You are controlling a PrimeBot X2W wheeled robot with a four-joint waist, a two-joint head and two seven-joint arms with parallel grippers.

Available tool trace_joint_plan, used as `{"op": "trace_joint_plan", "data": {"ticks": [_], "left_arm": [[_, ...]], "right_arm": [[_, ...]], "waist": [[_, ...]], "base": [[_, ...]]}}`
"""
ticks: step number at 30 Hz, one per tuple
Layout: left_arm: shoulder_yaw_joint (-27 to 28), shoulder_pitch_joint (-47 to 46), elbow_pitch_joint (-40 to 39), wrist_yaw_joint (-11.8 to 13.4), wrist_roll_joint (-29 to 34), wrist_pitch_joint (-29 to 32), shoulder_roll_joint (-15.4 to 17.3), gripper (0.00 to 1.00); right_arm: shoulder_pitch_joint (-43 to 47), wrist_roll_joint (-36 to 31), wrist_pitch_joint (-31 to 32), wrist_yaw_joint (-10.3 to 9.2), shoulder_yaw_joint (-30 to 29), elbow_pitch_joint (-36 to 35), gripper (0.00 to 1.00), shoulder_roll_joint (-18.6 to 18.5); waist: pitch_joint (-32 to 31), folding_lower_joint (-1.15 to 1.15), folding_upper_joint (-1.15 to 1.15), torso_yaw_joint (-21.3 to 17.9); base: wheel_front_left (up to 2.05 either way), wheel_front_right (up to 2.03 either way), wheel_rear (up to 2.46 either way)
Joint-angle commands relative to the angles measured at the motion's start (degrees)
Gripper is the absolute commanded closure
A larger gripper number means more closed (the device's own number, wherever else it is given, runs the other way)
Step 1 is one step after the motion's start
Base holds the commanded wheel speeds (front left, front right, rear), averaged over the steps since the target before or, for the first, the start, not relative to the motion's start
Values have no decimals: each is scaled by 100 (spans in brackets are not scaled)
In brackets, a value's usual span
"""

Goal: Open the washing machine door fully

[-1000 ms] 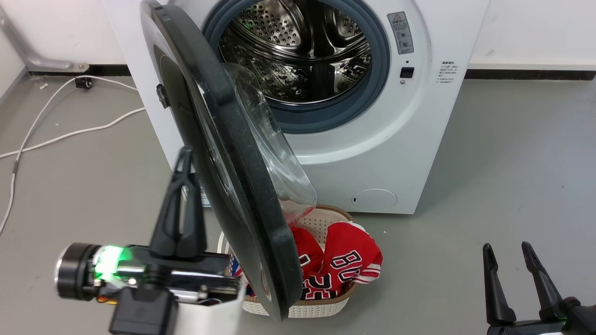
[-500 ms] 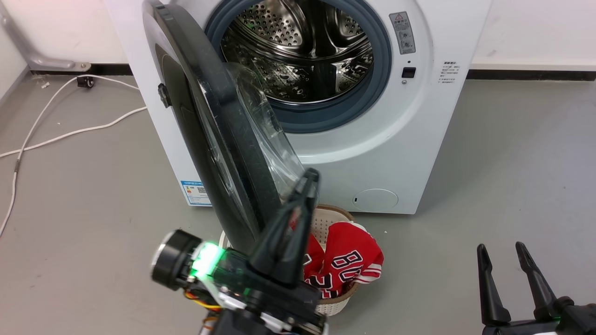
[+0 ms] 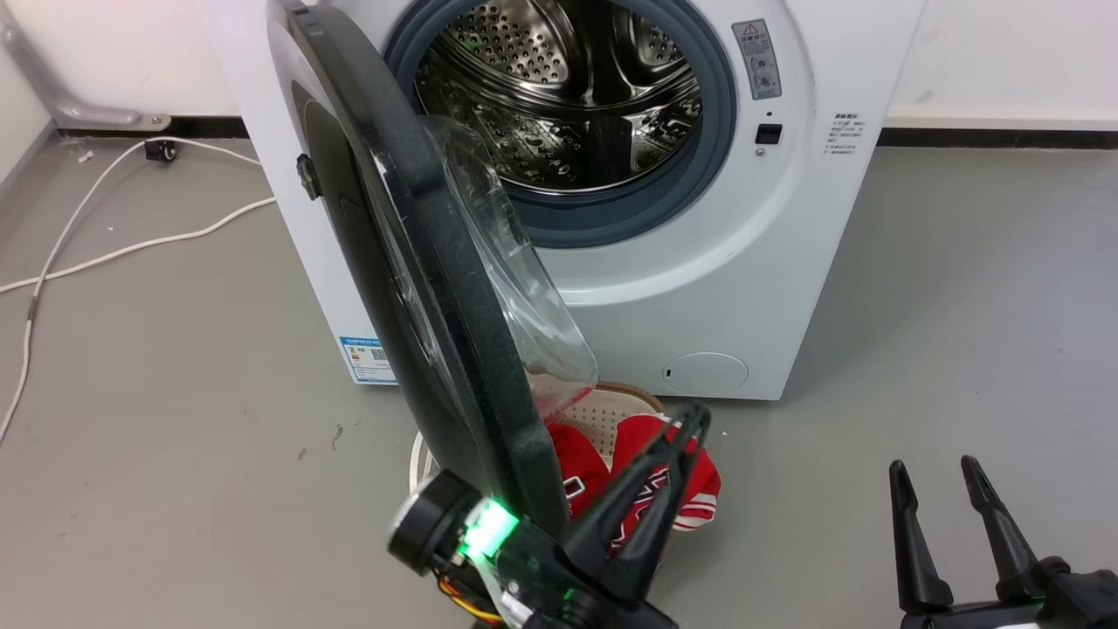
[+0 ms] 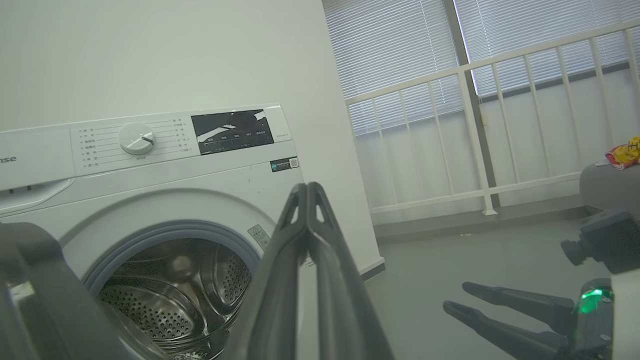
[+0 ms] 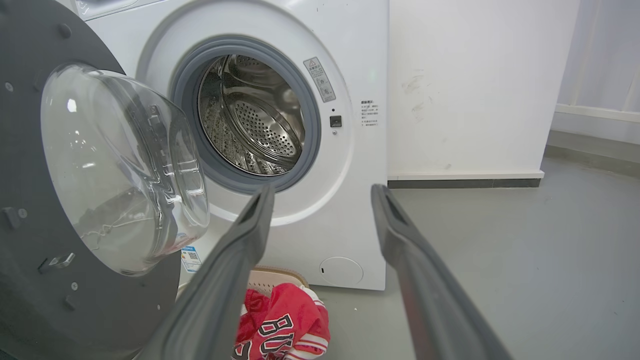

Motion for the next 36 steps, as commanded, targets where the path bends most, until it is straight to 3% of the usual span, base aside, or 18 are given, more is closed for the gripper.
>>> {"op": "trace_joint_plan", "data": {"ticks": [1, 21, 36], "left_arm": [[-59, 95, 89, -24, -42, -13, 56, 100], [-206, 249, 1327, 36, -456, -13, 153, 100], [266, 181, 2333, 101, -736, -13, 86, 100]], "right_arm": [[-59, -6, -12, -1, 0, -2, 0, 20], [-145, -48, -12, -1, 78, 98, 0, 19], [-251, -51, -11, -1, 125, 165, 0, 19]], "waist": [[8, 0, 0, 10], [93, 0, 0, -16], [209, 0, 0, 10]], "base": [[0, 0, 0], [0, 0, 0], [0, 0, 0]]}}
